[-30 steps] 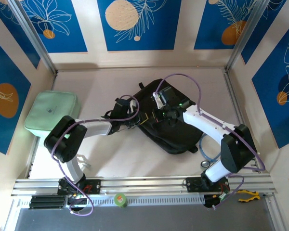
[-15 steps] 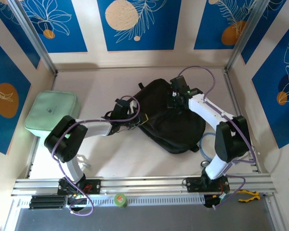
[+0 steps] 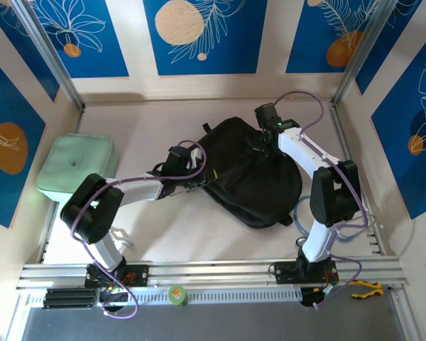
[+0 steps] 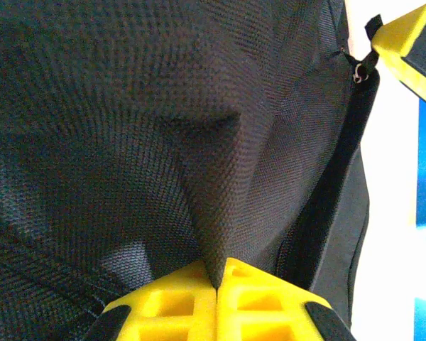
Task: Pack the student bag
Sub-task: Rotate the student bag at the top-center of the table.
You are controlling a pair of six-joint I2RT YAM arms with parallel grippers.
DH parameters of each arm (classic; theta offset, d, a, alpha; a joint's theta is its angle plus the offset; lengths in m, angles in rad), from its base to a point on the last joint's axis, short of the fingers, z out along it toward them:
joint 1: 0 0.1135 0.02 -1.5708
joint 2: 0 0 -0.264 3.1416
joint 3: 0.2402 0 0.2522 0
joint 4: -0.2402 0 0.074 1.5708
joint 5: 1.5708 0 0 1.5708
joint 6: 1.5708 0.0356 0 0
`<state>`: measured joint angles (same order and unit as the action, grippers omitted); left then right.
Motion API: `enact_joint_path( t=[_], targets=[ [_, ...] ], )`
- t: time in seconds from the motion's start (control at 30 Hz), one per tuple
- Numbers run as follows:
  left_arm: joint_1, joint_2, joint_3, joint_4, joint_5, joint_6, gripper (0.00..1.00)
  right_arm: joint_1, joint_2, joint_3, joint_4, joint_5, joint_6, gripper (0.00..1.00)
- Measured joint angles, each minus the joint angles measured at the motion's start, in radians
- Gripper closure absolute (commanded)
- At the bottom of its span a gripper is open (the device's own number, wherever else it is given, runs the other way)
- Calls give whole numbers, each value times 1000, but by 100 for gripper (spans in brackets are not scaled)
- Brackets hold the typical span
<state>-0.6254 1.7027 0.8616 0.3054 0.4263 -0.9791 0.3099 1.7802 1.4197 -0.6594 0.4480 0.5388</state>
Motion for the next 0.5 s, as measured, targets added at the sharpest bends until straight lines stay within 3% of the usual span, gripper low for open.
enact_joint_path(
  t=[0.23, 0.5],
  targets=[
    [47, 3, 85, -140, 1, 76, 100, 11, 0, 2, 65, -72, -39, 100],
    [204, 169, 398, -293, -9, 229, 100, 15, 34, 83, 144, -167, -47, 100]
  ],
)
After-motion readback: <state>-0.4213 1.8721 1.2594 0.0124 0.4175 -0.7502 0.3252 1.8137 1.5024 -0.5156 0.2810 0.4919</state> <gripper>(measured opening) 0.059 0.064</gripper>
